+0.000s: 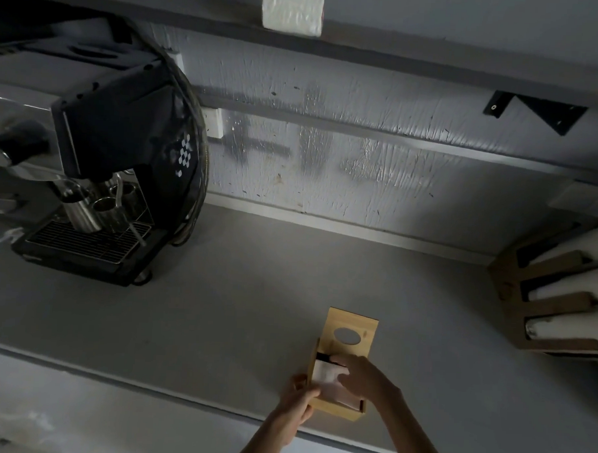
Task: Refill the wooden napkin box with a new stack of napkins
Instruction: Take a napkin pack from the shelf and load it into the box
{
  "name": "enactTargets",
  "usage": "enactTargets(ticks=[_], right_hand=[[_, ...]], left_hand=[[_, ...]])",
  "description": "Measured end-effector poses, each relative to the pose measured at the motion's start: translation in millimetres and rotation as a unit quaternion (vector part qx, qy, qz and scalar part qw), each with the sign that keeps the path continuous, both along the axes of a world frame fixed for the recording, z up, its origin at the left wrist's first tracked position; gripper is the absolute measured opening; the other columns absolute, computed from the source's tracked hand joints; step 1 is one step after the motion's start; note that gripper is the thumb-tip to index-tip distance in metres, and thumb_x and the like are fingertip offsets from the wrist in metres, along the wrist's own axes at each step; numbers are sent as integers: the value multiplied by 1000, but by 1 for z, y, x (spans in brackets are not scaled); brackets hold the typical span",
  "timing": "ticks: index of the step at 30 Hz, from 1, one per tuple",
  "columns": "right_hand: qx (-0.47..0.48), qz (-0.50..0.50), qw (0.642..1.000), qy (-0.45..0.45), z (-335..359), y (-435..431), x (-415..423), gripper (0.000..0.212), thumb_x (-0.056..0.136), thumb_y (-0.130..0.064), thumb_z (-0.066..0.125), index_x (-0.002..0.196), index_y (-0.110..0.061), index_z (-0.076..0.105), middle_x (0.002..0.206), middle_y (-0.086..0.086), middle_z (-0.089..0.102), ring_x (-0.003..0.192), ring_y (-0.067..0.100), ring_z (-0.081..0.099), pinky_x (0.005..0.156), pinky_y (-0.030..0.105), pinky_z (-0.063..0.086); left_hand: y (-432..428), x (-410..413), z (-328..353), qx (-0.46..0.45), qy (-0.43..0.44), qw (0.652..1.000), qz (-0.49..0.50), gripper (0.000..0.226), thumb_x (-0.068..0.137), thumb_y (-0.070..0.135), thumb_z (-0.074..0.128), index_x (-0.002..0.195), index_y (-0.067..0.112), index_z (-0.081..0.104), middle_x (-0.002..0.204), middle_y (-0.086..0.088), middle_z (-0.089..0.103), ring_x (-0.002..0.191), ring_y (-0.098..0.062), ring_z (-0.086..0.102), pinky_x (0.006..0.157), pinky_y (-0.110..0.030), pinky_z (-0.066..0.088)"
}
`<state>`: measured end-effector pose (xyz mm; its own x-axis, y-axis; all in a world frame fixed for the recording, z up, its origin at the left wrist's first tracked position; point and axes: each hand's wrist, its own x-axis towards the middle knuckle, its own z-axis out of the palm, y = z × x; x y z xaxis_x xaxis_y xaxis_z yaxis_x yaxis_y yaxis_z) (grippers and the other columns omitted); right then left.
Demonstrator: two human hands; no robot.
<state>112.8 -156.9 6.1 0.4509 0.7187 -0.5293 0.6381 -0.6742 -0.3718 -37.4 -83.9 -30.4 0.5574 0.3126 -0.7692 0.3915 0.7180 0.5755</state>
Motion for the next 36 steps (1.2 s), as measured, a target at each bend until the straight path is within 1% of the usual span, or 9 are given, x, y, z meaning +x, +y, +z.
enactTargets(ticks=[4, 6, 8, 10, 15, 19, 28, 33, 36], right_hand=[[204, -136, 965, -97, -4, -28, -17, 34, 94, -10, 46, 121, -25, 62, 123, -1, 67, 112, 14, 63, 93, 23, 47], [256, -175, 941, -135, -14, -44, -27, 28, 91, -13, 48, 108, -27, 65, 116, -2, 68, 105, 16, 63, 85, 26, 51], [262, -185, 935, -149, -25, -54, -36, 28, 88, -15, 51, 109, -28, 63, 126, 0, 60, 112, 22, 57, 87, 33, 52], [252, -201, 935, -149, -29, -56, -44, 35, 87, -10, 56, 119, -27, 62, 139, 4, 50, 122, 28, 50, 91, 40, 51], [207, -199, 949, -130, -37, -54, -51, 52, 88, -7, 55, 129, -39, 50, 147, 5, 41, 131, 29, 44, 90, 40, 55], [147, -234, 957, -89, -34, -59, -52, 47, 98, -22, 43, 141, -42, 37, 161, 7, 14, 136, 31, 41, 93, 40, 54], [136, -238, 955, -112, -14, -62, -53, 42, 101, -17, 33, 138, -35, 44, 152, 8, 34, 109, 27, 63, 85, 33, 56], [91, -224, 965, -100, -20, -63, -53, 62, 96, -6, 33, 147, -41, 23, 159, 4, 23, 121, 28, 57, 91, 37, 54], [109, -230, 963, -91, -20, -60, -54, 53, 100, -14, 33, 146, -40, 27, 158, 5, 25, 122, 28, 56, 92, 38, 52]], left_hand=[[0, 1, 3, 59, 10, 998, -23, 24, 82, 10, 64, 99, 22, 51, 114, -7, 57, 107, -20, 54, 102, -41, 41], [-1, 4, 3, 180, 34, 981, -62, 23, 75, 20, 63, 95, 23, 52, 104, -6, 58, 98, -21, 56, 91, -39, 46], [0, 8, -9, 355, 75, 926, -107, 52, 68, 47, 48, 111, 17, 55, 113, -11, 58, 107, -28, 55, 95, -40, 45], [2, 9, -20, 519, 98, 836, -149, 76, 78, 58, 28, 132, 9, 46, 133, -14, 49, 123, -28, 43, 104, -40, 36], [-2, 10, -5, 635, 59, 722, -268, 41, 96, 29, 38, 137, 29, 38, 152, -14, 20, 140, -30, 20, 103, -36, 42], [0, 10, -2, 631, 87, 710, -301, 46, 96, 22, 42, 140, 31, 33, 156, -14, 9, 144, -30, 11, 105, -35, 42], [-2, 9, -5, 673, 91, 673, -292, 51, 88, 11, 50, 137, 19, 39, 139, -11, 45, 127, -29, 43, 86, -35, 55], [-4, 9, 0, 649, 109, 693, -293, 47, 95, 14, 38, 140, 23, 33, 137, -2, 41, 124, -23, 41, 92, -35, 49], [-4, 9, 1, 653, 94, 696, -282, 50, 94, 11, 38, 142, 23, 32, 140, -2, 41, 127, -22, 41, 95, -36, 48]])
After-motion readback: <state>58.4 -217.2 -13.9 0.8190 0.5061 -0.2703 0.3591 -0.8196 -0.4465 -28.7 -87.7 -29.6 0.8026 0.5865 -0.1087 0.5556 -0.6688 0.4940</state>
